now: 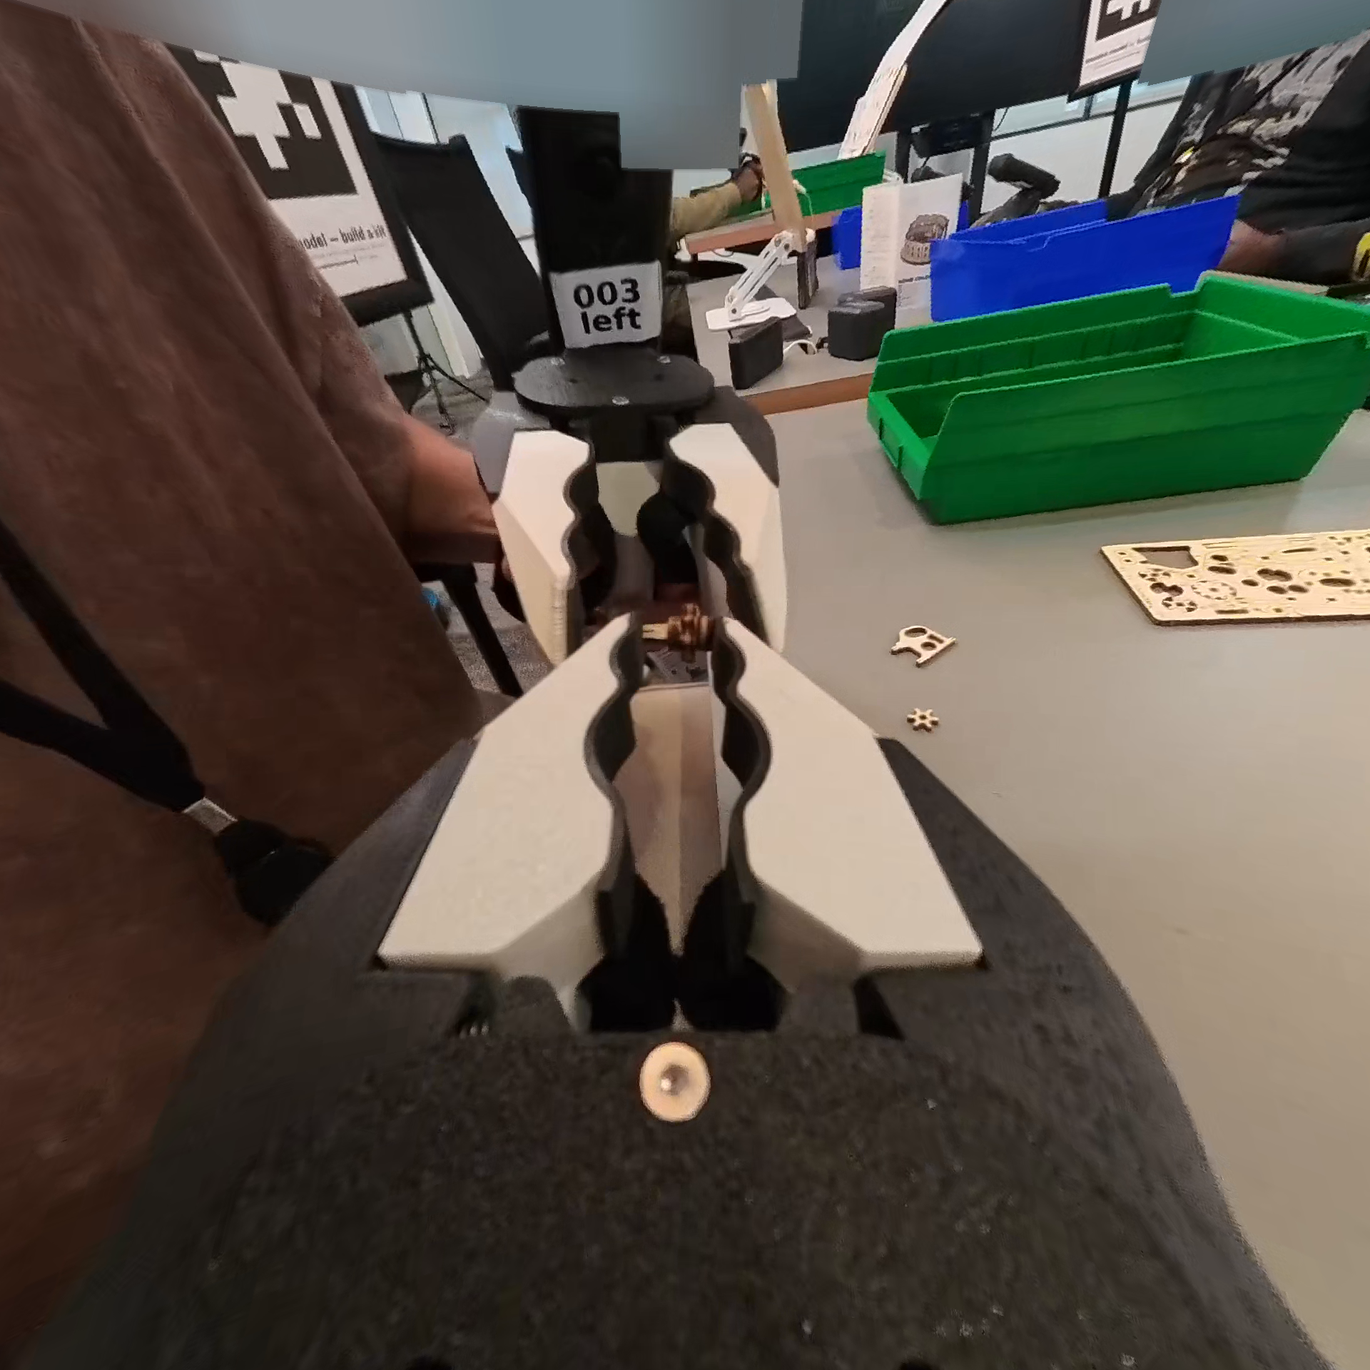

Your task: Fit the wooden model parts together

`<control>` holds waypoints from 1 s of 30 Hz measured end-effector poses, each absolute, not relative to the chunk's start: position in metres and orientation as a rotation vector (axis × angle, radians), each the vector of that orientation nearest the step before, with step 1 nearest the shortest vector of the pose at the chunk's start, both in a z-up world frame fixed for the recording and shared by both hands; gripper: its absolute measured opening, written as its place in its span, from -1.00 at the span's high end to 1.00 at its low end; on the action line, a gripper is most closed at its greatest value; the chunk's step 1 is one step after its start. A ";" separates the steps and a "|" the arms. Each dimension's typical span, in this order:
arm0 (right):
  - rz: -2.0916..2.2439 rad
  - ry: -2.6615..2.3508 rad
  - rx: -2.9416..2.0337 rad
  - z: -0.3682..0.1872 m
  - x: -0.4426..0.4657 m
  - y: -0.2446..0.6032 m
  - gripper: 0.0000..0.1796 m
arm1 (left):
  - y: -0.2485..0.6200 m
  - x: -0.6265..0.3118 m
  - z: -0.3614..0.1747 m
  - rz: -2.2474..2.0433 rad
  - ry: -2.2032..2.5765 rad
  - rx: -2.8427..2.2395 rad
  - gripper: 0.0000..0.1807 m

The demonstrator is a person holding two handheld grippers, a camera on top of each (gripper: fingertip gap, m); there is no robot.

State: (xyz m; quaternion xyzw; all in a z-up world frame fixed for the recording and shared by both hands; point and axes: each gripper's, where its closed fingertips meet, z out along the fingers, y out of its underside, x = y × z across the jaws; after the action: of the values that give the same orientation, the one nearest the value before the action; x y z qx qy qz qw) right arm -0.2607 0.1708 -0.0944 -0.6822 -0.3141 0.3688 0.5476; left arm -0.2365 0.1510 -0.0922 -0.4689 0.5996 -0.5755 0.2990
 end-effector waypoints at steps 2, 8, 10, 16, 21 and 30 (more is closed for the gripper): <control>0.868 -0.765 -1.625 -0.095 -0.261 0.169 0.81 | 0.151 -0.236 -0.093 -1.516 1.588 -1.241 0.53; 0.859 -0.785 -1.657 -0.106 -0.259 0.172 0.80 | 0.153 -0.234 -0.102 -1.527 1.589 -1.249 0.54; 0.861 -0.790 -1.658 -0.108 -0.259 0.172 0.81 | 0.154 -0.234 -0.104 -1.527 1.595 -1.245 0.54; 0.866 -0.791 -1.665 -0.113 -0.257 0.176 0.81 | 0.157 -0.232 -0.109 -1.523 1.600 -1.251 0.54; 0.831 -0.832 -1.671 -0.116 -0.256 0.178 0.80 | 0.159 -0.231 -0.112 -1.494 1.613 -1.275 0.53; 0.771 -0.932 -1.723 -0.125 -0.255 0.171 0.80 | 0.156 -0.235 -0.121 -1.439 1.684 -1.247 0.57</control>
State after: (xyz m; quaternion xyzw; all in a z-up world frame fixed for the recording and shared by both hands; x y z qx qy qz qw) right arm -0.2547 0.1714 -0.1253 -0.7109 -0.3847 0.3181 0.4955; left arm -0.2352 0.1556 -0.1205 -0.4686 0.6330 -0.5408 0.2955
